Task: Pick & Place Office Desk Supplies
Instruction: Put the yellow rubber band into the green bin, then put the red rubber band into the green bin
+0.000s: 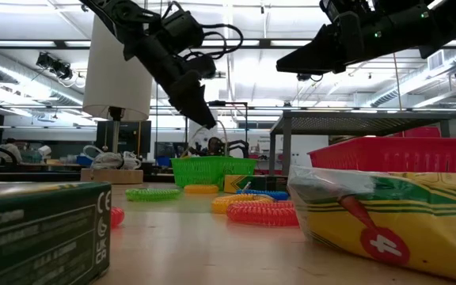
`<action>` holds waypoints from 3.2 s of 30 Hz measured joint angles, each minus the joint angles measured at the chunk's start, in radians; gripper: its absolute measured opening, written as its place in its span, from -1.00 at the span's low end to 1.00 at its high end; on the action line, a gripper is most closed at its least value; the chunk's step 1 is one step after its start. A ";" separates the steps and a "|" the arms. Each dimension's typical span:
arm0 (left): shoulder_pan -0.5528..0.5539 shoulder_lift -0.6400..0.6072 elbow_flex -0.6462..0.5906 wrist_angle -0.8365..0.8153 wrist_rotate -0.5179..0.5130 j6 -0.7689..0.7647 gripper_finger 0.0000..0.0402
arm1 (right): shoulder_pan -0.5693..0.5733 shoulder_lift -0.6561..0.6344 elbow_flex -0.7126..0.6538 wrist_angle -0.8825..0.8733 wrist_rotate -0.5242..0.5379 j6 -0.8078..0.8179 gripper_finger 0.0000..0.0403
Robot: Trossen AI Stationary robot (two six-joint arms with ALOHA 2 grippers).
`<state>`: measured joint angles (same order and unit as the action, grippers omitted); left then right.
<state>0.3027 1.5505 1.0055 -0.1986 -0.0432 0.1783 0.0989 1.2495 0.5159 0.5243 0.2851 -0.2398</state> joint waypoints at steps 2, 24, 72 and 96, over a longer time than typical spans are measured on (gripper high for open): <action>0.000 0.000 0.016 0.000 -0.008 0.003 0.41 | 0.000 0.000 0.000 0.000 0.000 0.000 0.02; 0.097 0.082 0.124 -0.201 0.192 -0.057 0.41 | -0.002 0.000 0.000 0.003 0.000 0.000 0.02; -0.529 -0.409 -0.443 -0.004 0.019 -0.326 0.41 | -0.010 0.000 0.000 -0.043 -0.005 -0.012 0.02; -0.697 -0.080 -0.433 -0.059 -0.122 0.012 0.39 | -0.013 0.000 0.000 -0.049 0.000 -0.008 0.02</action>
<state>-0.3946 1.4706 0.5724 -0.2575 -0.1651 0.1906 0.0856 1.2499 0.5160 0.4751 0.2852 -0.2474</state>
